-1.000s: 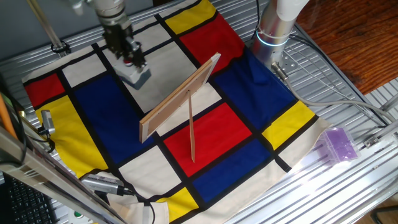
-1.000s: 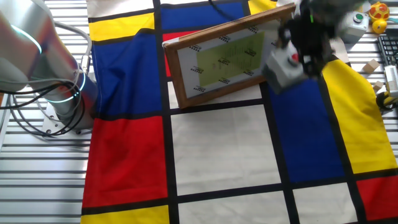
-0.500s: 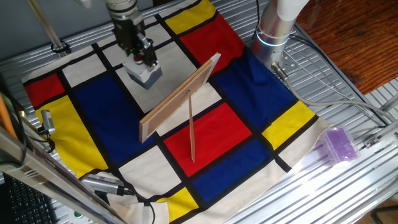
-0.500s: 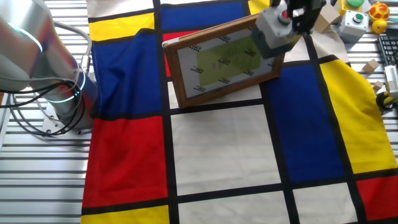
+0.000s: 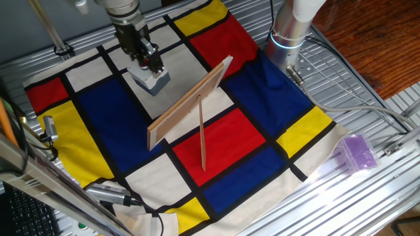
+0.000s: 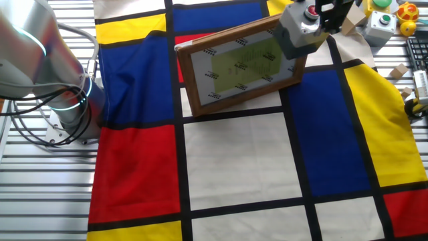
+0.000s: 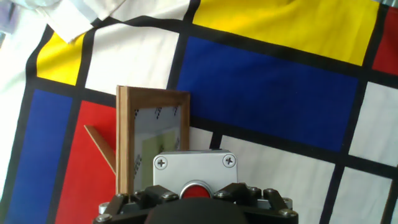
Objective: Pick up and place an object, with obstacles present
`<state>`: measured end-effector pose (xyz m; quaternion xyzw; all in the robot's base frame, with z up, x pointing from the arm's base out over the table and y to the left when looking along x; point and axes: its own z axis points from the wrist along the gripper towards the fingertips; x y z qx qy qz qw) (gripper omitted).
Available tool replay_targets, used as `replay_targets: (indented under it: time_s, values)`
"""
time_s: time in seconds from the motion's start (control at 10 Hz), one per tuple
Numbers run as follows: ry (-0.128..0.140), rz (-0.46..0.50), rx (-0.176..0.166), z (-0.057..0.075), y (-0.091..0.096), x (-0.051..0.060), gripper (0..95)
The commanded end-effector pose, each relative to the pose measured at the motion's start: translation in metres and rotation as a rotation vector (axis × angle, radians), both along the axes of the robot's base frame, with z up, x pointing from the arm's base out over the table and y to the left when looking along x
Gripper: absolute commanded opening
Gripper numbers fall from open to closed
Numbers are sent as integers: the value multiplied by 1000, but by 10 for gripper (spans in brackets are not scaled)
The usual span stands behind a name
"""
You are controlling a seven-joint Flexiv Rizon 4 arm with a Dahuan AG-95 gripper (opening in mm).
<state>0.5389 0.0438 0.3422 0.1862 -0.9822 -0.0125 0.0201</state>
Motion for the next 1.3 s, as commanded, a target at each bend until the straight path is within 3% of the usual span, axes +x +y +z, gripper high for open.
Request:
replay_targets:
  time_s: [0.1, 0.4, 0.6, 1.3]
  values:
    - [6, 2, 1, 1, 1, 1, 0]
    - [16, 0, -3, 1, 1, 2, 0]
    - [38, 3, -5, 1, 0, 2, 0]
    - [35, 94, 16, 1, 0, 2, 0]
